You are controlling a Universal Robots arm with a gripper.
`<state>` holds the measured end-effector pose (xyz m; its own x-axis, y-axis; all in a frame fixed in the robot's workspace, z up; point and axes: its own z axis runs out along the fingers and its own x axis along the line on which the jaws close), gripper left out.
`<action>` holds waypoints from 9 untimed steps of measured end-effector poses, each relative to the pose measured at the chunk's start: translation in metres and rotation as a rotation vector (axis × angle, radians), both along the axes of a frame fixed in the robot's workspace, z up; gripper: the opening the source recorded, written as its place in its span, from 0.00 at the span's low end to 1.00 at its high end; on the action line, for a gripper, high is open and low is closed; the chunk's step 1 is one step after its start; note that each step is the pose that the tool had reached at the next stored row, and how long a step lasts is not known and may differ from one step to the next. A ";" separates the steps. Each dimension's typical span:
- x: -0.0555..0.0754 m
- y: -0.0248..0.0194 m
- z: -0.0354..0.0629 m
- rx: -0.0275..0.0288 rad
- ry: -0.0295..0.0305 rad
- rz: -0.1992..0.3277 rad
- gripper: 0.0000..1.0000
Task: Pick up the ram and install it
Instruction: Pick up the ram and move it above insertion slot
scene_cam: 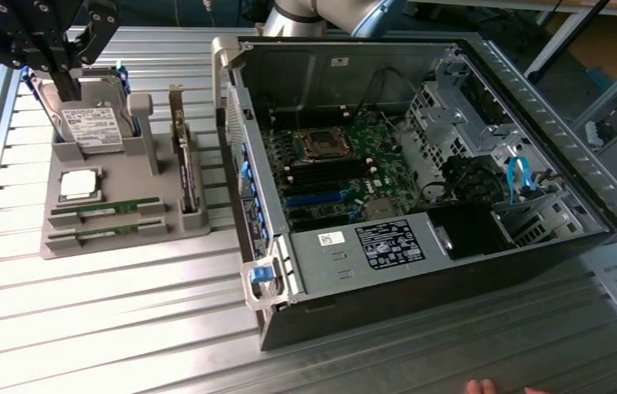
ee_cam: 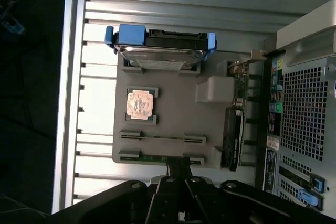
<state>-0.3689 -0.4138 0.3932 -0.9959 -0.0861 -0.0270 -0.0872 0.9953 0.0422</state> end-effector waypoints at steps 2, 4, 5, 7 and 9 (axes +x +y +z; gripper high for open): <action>0.000 0.0000 0.0000 -0.0004 0.0001 0.021 0.10; 0.000 0.0000 0.0000 -0.0006 0.0000 0.049 0.10; 0.000 0.0000 0.0001 -0.0007 0.0001 0.064 0.10; 0.000 0.0000 0.0000 -0.0010 0.0001 0.102 0.10; 0.000 0.0000 0.0000 -0.0020 0.0004 0.149 0.10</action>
<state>-0.3688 -0.4138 0.3933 -0.9721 -0.2333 -0.0263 -0.2342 0.9714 0.0402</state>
